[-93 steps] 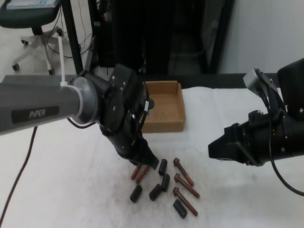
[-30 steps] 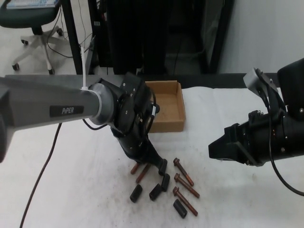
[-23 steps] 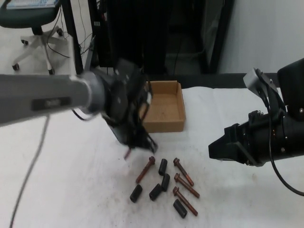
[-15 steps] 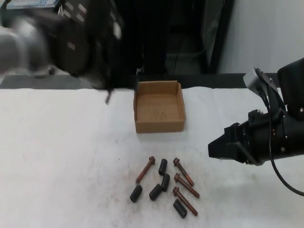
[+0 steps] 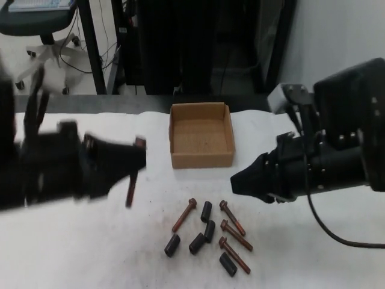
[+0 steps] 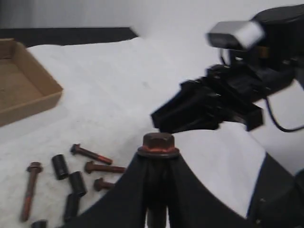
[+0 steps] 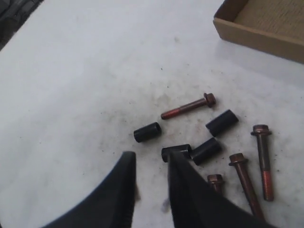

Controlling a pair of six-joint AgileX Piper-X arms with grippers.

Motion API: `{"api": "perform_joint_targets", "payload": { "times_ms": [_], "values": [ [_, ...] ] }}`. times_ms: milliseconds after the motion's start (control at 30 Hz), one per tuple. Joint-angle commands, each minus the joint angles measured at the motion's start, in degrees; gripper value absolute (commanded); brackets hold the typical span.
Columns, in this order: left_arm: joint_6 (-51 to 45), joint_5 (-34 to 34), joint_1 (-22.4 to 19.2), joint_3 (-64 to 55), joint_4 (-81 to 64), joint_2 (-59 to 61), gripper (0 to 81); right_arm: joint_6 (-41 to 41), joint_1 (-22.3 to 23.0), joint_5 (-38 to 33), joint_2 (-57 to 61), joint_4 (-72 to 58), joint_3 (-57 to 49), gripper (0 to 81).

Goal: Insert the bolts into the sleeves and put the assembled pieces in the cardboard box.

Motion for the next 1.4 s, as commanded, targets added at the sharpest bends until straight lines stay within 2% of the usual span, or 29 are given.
{"api": "perform_joint_targets", "payload": {
  "times_ms": [0,167,333,433,500,733,933,1167,1367],
  "values": [
    [-7.23,5.31,0.22,5.13,-12.89,-2.91,0.4,-0.01,0.38,1.88,2.35,2.98,-2.76,23.4],
    [-7.77,2.52,0.22,7.89,-19.85,-3.38,0.4,-1.49,0.38,3.11,6.35,8.11,-8.06,23.4],
    [-4.04,-10.04,0.22,7.87,-19.86,-3.38,0.4,-4.36,0.49,5.51,11.45,16.2,-14.97,23.4],
    [-1.7,-17.67,0.22,7.87,-19.86,-3.38,0.4,-8.9,1.18,10.83,14.99,23.01,-19.68,23.4],
    [-0.17,-20.36,0.22,7.87,-19.86,-3.38,0.4,-10.55,1.86,13.49,17.19,25.86,-22.82,23.4],
    [1.76,-19.47,0.22,7.87,-19.86,-3.38,0.4,-10.43,4.27,14.39,23.51,28.02,-28.28,23.4],
    [0.52,-9.71,0.22,7.87,-23.43,-3.38,0.4,-10.43,4.41,14.39,23.96,27.19,-28.66,23.4],
    [-0.02,-13.67,0.22,7.87,-23.66,-3.38,0.4,-10.12,4.41,14.72,24.94,26.34,-28.83,23.4],
    [0.48,-15.14,0.22,7.87,-23.66,-3.38,0.4,0.03,4.41,15.07,29.18,26.01,-28.83,23.4]
  ]
}}
